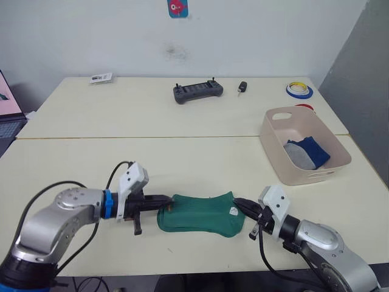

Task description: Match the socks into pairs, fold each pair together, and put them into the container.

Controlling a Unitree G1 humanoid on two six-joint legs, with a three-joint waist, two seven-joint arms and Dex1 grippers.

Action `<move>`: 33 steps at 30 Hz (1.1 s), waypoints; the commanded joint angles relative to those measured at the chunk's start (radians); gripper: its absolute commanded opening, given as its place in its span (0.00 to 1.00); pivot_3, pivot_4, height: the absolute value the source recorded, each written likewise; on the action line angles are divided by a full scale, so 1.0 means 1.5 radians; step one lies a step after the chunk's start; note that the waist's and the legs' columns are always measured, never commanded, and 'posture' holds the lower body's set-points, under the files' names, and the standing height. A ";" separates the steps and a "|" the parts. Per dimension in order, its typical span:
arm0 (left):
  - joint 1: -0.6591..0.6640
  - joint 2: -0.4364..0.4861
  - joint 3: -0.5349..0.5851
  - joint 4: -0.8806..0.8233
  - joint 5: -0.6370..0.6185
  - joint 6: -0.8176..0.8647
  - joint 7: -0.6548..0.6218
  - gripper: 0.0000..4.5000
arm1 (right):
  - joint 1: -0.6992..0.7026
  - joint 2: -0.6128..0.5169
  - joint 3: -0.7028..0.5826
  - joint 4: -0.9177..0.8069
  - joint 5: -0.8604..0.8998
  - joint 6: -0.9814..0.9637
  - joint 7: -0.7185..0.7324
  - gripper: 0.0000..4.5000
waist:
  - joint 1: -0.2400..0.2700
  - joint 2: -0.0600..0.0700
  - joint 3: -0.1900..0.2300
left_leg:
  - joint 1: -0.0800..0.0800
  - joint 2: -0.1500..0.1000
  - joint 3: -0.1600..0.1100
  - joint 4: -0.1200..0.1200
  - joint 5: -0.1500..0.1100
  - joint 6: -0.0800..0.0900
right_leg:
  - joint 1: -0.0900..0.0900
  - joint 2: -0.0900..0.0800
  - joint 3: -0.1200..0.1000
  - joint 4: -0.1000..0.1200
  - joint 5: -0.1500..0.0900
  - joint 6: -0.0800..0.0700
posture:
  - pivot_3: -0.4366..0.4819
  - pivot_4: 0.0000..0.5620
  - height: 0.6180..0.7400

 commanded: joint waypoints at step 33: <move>0.028 -0.045 -0.102 0.097 0.171 -0.152 0.034 0.00 | 0.059 0.001 0.010 -0.002 -0.061 -0.056 -0.006 0.00 | 0.000 0.001 -0.003 | 0.004 0.001 0.000 0.000 0.000 0.000 | 0.004 0.001 0.001 0.000 0.000 0.000 | 0.48 0.27 1.00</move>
